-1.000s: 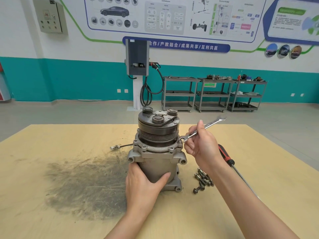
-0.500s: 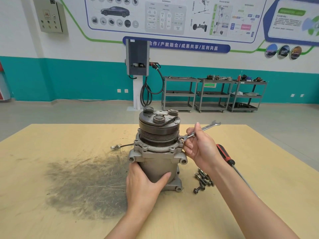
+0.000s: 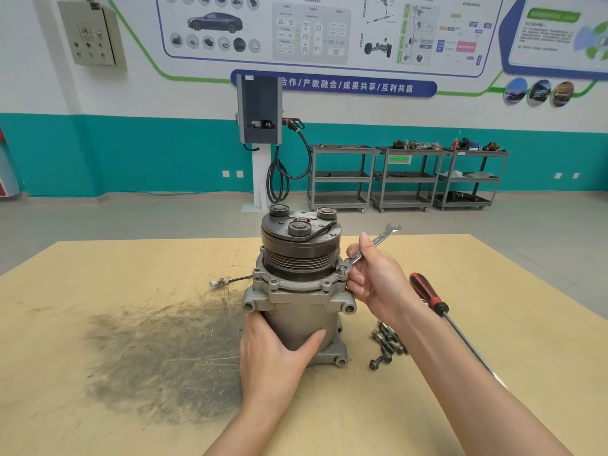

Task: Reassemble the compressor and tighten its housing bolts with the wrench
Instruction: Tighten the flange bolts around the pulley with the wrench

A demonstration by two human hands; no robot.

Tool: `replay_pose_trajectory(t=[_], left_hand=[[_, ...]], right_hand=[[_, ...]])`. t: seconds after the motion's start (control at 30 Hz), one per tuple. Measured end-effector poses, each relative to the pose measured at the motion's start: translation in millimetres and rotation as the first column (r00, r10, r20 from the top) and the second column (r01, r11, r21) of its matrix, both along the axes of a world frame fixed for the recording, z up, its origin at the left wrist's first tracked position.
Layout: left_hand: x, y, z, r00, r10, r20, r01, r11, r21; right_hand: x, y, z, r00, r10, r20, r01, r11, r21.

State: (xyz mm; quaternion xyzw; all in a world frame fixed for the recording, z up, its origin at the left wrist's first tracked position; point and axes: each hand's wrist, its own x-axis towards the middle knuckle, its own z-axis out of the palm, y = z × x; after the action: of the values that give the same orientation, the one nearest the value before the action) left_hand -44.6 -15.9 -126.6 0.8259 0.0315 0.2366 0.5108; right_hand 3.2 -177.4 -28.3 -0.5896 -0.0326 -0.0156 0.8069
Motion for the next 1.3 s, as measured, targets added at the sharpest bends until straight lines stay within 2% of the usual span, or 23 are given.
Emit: replay_pose_trajectory(t=[0.1,0.23,0.33,0.4,0.47,0.63,0.77,0.87,0.93,1.03,1.17,1.3], left_hand=[[0.0,0.3,0.1,1.000,0.000,-0.004,0.000,1.000,0.004],[0.2,-0.1,1.3,1.000,0.002,-0.001,-0.002,1.000,0.008],[0.3,-0.1,1.7,1.000,0.004,-0.007,-0.004,1.000,0.007],[0.4,-0.3,1.4,1.000,0.003,-0.009,-0.003,1.000,0.007],[0.0,-0.2,1.4,1.000,0.004,-0.016,-0.004,1.000,0.007],[-0.4,-0.1,1.4,1.000,0.006,-0.019,-0.006,1.000,0.004],[-0.6,0.0,1.9,1.000,0.009,-0.014,-0.009,1.000,0.001],[-1.2,-0.2,2.5,1.000,0.007,-0.018,-0.007,1.000,-0.004],[-1.1,-0.5,2.4,1.000,0.008,-0.016,-0.008,1.000,-0.002],[-0.9,-0.7,2.7,1.000,0.014,-0.022,-0.014,1.000,0.006],[-0.8,-0.7,3.0,0.999,0.013,-0.029,-0.013,1.000,0.008],[-1.3,-0.7,3.3,1.000,0.012,-0.027,-0.012,1.000,0.008]], right_hand=[[-4.3,10.4,-10.8,0.968,-0.183,0.171,0.186,0.983,-0.002],[-12.3,24.0,-25.3,0.817,-0.420,0.396,0.442,0.896,0.038],[-19.0,27.7,-30.7,0.713,-0.398,0.578,0.463,0.885,0.038],[-21.9,26.7,-33.3,0.657,-0.333,0.677,0.482,0.875,-0.038],[-22.1,24.2,-32.7,0.643,-0.289,0.709,0.506,0.856,-0.110],[-19.8,19.9,-23.5,0.707,-0.262,0.656,0.422,0.902,-0.094],[-15.3,16.6,-16.2,0.849,-0.256,0.462,0.308,0.951,-0.040],[-7.8,11.9,-10.5,0.942,-0.198,0.270,0.183,0.980,0.079],[-4.5,8.8,-8.4,0.976,-0.136,0.171,0.110,0.982,0.156],[-2.8,5.5,-6.9,0.994,-0.067,0.089,0.051,0.985,0.167],[-2.9,4.2,-6.6,0.996,-0.041,0.084,0.030,0.991,0.130],[-7.0,11.2,-12.5,0.954,-0.182,0.238,0.177,0.983,0.042]])
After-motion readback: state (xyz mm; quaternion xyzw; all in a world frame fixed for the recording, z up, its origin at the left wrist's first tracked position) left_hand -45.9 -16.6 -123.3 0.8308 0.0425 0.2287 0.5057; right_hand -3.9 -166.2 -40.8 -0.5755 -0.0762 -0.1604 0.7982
